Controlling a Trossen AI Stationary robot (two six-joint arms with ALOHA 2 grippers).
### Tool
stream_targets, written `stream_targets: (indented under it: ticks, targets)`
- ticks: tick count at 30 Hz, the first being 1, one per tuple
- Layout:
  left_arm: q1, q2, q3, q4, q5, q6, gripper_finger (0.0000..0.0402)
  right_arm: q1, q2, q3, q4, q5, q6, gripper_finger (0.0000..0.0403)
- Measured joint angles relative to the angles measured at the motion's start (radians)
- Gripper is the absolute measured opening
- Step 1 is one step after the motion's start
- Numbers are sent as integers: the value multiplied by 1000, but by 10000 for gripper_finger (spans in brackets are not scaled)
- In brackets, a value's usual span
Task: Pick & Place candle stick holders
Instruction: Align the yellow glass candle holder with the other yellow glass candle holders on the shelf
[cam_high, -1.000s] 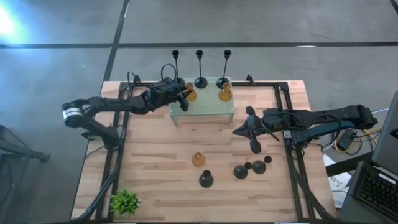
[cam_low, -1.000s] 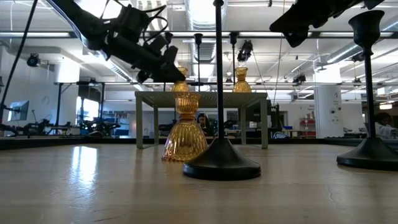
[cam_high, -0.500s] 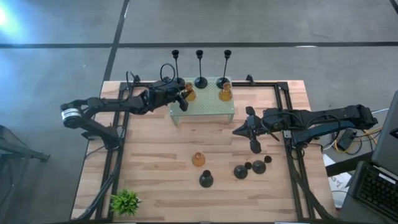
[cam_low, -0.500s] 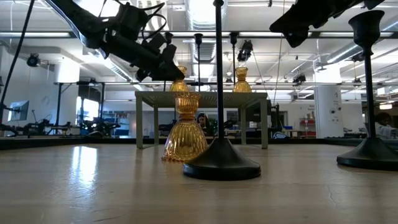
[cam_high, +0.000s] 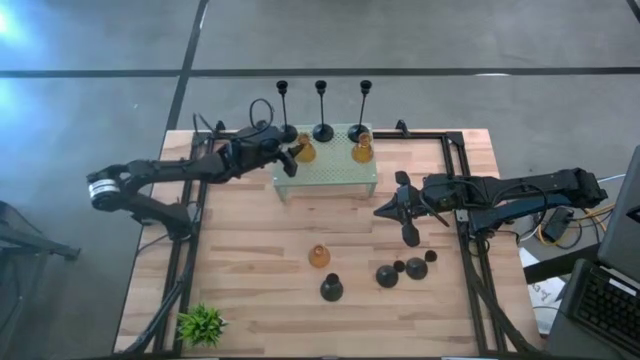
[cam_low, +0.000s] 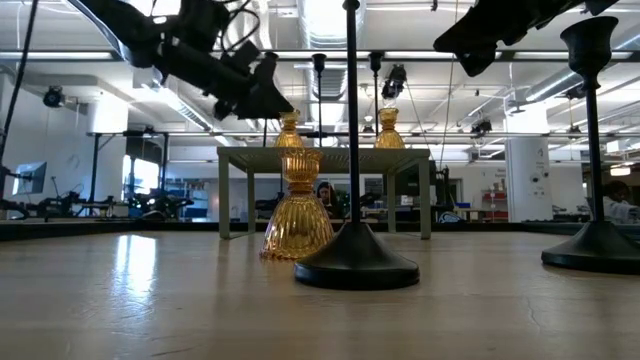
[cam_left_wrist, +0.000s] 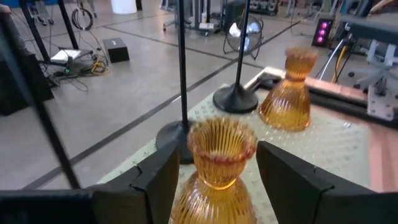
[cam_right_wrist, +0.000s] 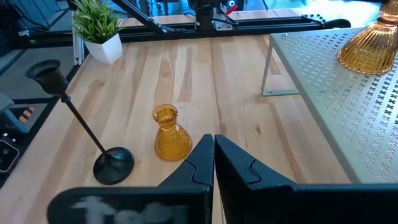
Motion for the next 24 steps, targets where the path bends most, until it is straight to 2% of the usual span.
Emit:
stream_targets:
  ticks: [6, 13, 15, 19, 24]
  targets:
    - [-22, -148, 0, -114, 41, -30, 218, 0, 0, 0, 1, 0, 0, 8]
    - [-79, -325, 0, -325, 281, -23, 218, 0, 0, 0, 1, 0, 16, 8]
    - [-97, -370, 0, -406, 317, -19, 218, 0, 0, 0, -1, 0, 16, 8]
    - [-138, -448, -26, -498, 321, 12, 218, 0, 0, 0, -1, 0, 16, 8]
    - [-186, -533, -148, -426, 320, 23, 218, 0, 0, 0, -22, 0, 18, 8]
